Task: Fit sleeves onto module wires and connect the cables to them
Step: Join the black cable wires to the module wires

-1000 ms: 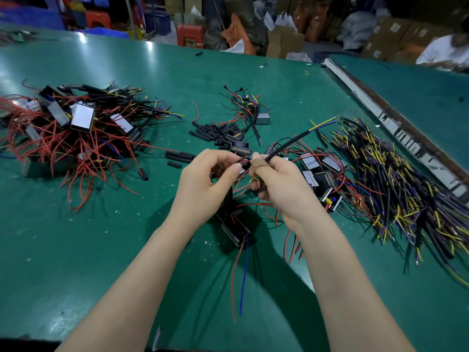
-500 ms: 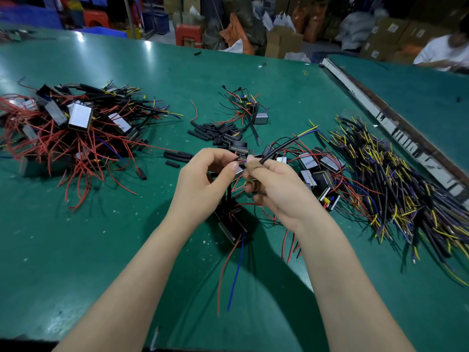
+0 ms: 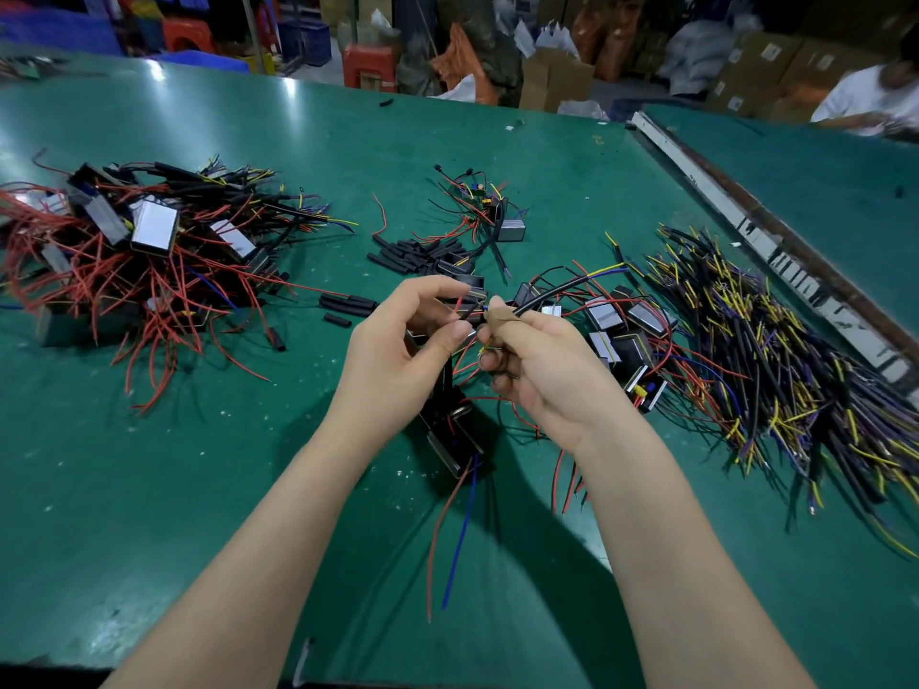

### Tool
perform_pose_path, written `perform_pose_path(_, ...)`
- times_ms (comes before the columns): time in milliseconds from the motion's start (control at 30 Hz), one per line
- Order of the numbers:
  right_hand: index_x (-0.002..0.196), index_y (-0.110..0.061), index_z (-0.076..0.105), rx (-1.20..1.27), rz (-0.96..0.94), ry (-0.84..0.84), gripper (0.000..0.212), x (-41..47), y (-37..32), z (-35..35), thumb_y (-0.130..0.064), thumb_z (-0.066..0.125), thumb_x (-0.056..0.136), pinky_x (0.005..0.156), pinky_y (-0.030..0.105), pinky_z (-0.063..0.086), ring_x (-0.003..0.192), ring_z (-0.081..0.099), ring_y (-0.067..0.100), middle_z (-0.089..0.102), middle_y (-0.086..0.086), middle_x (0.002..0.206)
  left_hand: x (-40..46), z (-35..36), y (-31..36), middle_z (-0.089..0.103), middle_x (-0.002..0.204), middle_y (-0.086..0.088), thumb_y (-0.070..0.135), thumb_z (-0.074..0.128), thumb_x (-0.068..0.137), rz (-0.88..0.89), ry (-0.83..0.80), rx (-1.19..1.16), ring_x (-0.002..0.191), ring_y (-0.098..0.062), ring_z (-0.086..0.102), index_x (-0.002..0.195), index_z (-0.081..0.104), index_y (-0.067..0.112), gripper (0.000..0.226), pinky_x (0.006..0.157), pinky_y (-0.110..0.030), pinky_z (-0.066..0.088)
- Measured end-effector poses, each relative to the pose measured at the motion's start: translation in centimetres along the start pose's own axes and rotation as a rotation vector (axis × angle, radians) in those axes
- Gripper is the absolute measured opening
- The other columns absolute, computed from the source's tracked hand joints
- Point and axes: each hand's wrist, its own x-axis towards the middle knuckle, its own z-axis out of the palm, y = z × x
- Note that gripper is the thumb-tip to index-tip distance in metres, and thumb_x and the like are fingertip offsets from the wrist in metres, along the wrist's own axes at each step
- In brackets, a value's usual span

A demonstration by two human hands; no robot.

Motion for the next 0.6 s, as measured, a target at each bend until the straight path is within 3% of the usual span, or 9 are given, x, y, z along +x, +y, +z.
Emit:
perform_pose_path(233, 0.073, -0.019, 0.054, -0.035, -0.039, 0.04, 0.029, 0.0, 0.1, 0.1, -0.033, 0.052, 0.098, 0.045, 0.017, 0.036, 0.052, 0.052, 0.001, 0.057, -0.009, 0.063, 0.0, 0.1, 0.0, 0.054, 0.085, 0.012, 0.005, 0.062, 0.089, 0.044, -0.027, 0.081, 0.078, 0.005, 0.051, 0.115, 0.062, 0.02, 0.03, 0.078, -0.01, 0.038)
perform_pose_path(333, 0.075, -0.02, 0.054, -0.073, -0.079, 0.043, 0.027, -0.2, 0.1, 0.1, -0.032, 0.05, 0.099, 0.05, 0.019, 0.036, 0.052, 0.052, 0.0, 0.058, -0.014, 0.06, -0.1, 0.3, 0.4, 0.059, 0.088, 0.01, 0.008, 0.06, 0.089, 0.0, -0.031, 0.001, 0.078, 0.006, 0.053, 0.111, 0.064, 0.021, 0.025, 0.078, -0.009, 0.04)
perform_pose_path(433, 0.08, -0.02, 0.057, -0.114, -0.141, 0.047, 0.024, -0.4, 0.1, 0.3, -0.029, 0.049, 0.1, 0.052, 0.018, 0.037, 0.056, 0.051, 0.001, 0.058, -0.014, 0.063, -0.1, 0.4, 0.8, 0.066, 0.093, 0.002, 0.01, 0.063, 0.089, -0.07, -0.024, -0.116, 0.082, -0.003, 0.059, 0.102, 0.064, 0.028, 0.022, 0.081, -0.017, 0.046)
perform_pose_path(500, 0.084, -0.019, 0.059, -0.134, -0.197, 0.05, 0.021, -0.5, 0.1, 0.5, -0.025, 0.048, 0.1, 0.049, 0.013, 0.037, 0.053, 0.05, -0.001, 0.058, -0.015, 0.06, -0.1, 0.5, 1.0, 0.068, 0.089, 0.005, 0.009, 0.062, 0.089, -0.103, -0.02, -0.163, 0.081, -0.005, 0.061, 0.097, 0.064, 0.028, 0.021, 0.081, -0.019, 0.049)
perform_pose_path(600, 0.09, -0.014, 0.058, -0.117, -0.248, 0.055, 0.016, -0.7, 0.1, 0.8, -0.02, 0.048, 0.1, 0.047, 0.007, 0.038, 0.049, 0.052, -0.007, 0.06, -0.016, 0.058, 0.0, 0.6, 1.0, 0.069, 0.078, 0.015, 0.005, 0.059, 0.091, -0.133, -0.014, -0.251, 0.076, 0.004, 0.061, 0.095, 0.066, 0.022, 0.018, 0.074, -0.011, 0.046)
